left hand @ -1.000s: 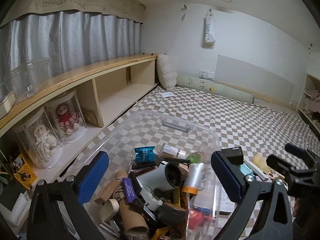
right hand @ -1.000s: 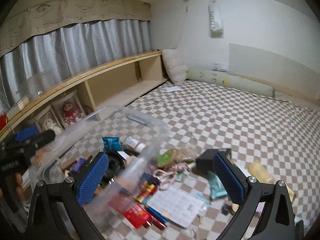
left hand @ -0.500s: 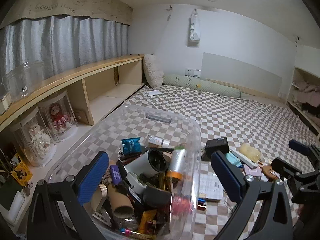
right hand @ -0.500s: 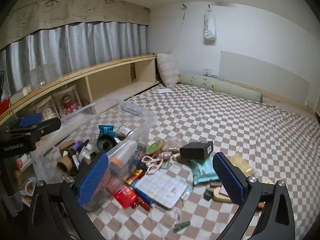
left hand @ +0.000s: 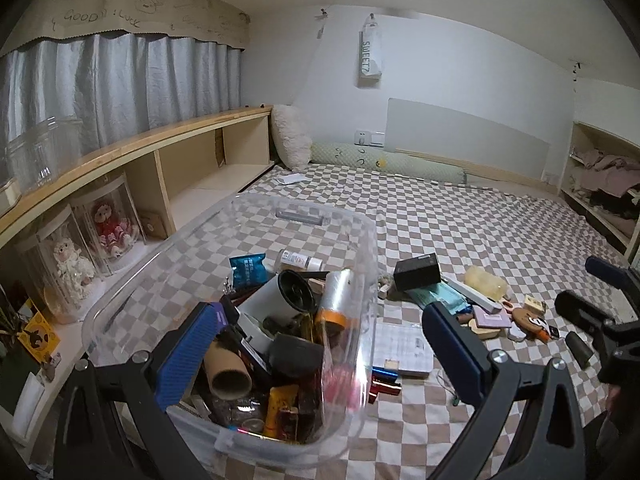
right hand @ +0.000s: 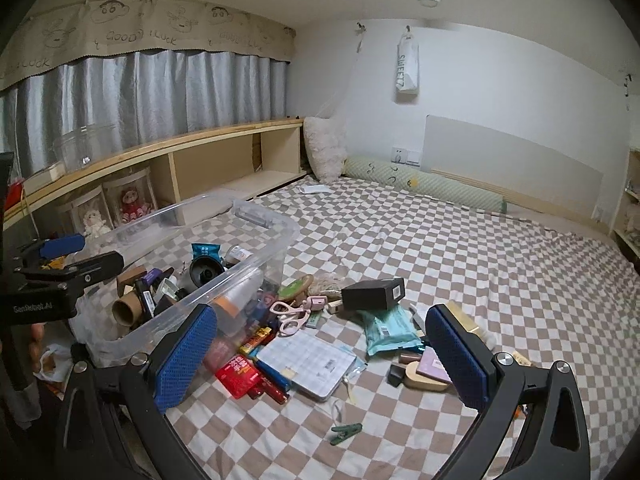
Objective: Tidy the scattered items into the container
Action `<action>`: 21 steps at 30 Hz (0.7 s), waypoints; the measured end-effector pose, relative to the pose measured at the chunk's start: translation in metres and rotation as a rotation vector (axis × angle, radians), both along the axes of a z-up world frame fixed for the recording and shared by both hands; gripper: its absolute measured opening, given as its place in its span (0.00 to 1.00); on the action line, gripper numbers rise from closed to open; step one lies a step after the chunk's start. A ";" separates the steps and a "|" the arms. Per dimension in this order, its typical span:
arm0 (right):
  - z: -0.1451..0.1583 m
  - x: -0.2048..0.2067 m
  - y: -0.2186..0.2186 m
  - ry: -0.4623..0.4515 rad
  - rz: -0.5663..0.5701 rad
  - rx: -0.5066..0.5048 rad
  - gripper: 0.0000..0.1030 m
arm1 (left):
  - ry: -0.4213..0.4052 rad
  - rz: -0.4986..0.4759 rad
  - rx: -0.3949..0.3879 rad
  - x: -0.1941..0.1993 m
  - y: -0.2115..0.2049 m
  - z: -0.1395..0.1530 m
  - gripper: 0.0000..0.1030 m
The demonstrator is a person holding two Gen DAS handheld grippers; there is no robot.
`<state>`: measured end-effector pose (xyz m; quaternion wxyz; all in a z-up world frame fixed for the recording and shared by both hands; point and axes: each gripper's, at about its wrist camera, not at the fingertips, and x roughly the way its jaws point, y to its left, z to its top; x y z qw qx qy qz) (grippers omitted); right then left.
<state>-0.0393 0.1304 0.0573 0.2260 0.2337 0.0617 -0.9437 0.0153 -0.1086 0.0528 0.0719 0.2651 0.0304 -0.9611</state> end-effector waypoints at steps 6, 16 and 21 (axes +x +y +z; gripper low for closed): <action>-0.001 0.009 0.007 0.022 -0.017 0.000 1.00 | -0.014 -0.013 -0.003 0.007 0.005 -0.009 1.00; -0.004 0.016 0.012 0.031 -0.021 0.010 1.00 | -0.026 -0.005 0.033 0.014 0.002 -0.018 1.00; -0.006 0.020 0.012 0.039 -0.027 0.024 1.00 | -0.031 0.001 0.040 0.014 0.000 -0.019 1.00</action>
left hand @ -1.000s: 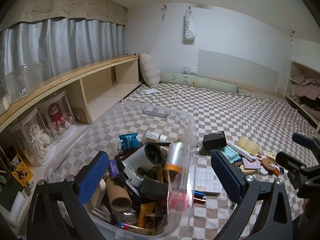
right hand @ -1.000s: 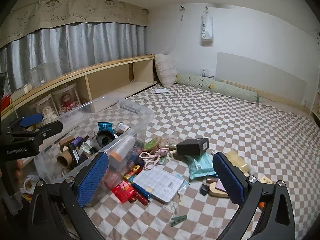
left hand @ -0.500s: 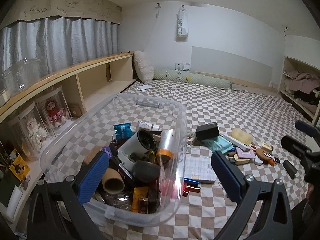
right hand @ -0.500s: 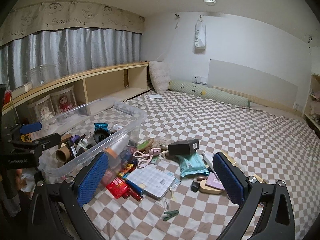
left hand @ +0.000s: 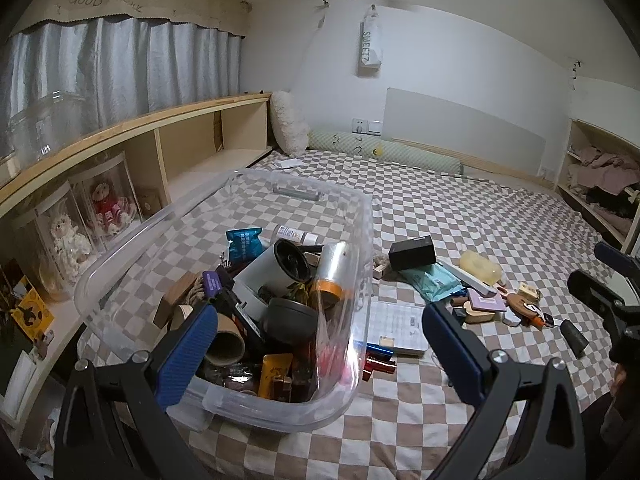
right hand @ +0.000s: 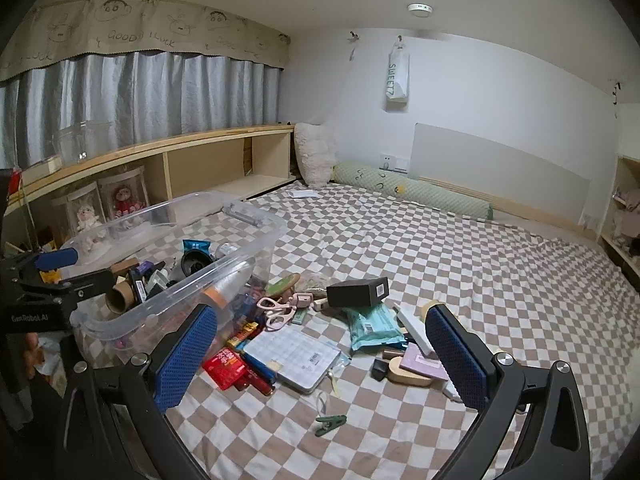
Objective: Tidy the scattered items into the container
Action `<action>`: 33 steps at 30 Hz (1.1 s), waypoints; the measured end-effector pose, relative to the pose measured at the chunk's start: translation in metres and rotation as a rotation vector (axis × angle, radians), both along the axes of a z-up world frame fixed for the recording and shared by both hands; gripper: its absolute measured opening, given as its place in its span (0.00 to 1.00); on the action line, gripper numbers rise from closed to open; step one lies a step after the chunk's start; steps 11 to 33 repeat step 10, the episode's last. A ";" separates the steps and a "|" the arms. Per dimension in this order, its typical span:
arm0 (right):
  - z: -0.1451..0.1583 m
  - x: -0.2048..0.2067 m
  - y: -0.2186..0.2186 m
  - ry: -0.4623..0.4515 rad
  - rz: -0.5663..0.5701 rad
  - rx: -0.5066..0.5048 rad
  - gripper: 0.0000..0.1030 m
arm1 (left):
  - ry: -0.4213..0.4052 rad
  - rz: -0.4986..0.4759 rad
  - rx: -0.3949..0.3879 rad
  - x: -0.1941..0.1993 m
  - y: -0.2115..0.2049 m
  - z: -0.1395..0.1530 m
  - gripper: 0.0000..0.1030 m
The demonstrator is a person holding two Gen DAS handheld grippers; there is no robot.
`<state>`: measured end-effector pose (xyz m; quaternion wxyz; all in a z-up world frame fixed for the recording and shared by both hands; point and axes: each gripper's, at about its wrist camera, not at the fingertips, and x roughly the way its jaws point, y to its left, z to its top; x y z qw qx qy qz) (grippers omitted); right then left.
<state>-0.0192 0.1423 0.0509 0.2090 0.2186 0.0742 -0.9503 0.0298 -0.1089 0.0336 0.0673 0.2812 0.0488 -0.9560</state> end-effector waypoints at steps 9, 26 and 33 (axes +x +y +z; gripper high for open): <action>0.000 0.001 0.000 0.001 0.002 0.003 1.00 | 0.008 0.000 -0.007 0.002 -0.001 0.000 1.00; 0.000 0.001 0.000 0.000 0.002 0.003 1.00 | 0.009 0.000 -0.011 0.002 -0.001 0.000 1.00; 0.000 0.001 0.000 0.000 0.002 0.003 1.00 | 0.009 0.000 -0.011 0.002 -0.001 0.000 1.00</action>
